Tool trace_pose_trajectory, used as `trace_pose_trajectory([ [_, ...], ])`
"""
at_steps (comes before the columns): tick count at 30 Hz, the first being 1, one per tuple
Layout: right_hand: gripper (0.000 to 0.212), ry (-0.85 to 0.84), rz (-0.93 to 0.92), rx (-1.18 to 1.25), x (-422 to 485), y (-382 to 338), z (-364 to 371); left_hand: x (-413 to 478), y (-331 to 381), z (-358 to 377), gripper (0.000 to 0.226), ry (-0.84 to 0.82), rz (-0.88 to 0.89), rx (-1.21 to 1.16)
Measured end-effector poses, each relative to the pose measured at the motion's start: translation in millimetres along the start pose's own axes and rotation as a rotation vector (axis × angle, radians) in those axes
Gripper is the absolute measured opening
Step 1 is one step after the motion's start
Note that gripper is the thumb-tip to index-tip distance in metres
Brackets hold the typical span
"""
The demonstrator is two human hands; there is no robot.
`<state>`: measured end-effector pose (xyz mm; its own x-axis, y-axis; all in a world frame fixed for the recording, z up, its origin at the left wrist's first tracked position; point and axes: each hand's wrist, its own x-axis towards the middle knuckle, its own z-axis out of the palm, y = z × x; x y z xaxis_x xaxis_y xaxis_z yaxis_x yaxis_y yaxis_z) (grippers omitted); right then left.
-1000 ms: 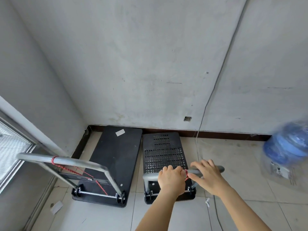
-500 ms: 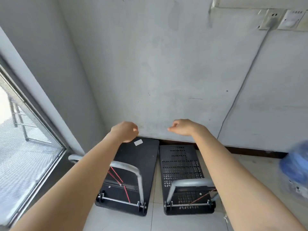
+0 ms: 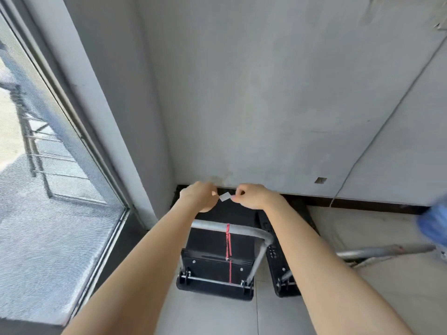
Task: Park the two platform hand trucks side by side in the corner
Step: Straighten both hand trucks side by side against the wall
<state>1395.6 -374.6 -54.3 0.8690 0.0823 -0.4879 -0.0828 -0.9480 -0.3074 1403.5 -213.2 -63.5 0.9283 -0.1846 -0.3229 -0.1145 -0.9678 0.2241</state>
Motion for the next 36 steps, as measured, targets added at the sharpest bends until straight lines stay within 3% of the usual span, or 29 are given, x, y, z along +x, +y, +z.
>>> trace_pose_trajectory([
  [5,0.044,0.039,0.086,-0.091,19,2,90,12,-55,70,0.029,-0.070,-0.035,-0.092],
  [11,0.038,0.137,0.089,-0.123,25,7,137,17,-69,109,0.031,0.083,-0.019,-0.084],
  [17,0.032,0.291,0.029,-0.107,30,15,145,21,-66,126,0.025,0.204,-0.052,-0.284],
  [26,0.032,0.278,0.003,-0.090,38,31,137,21,-49,134,0.021,0.308,-0.108,-0.325],
  [36,0.040,0.353,0.007,-0.102,56,26,135,40,-59,124,0.025,0.278,-0.096,-0.286],
])
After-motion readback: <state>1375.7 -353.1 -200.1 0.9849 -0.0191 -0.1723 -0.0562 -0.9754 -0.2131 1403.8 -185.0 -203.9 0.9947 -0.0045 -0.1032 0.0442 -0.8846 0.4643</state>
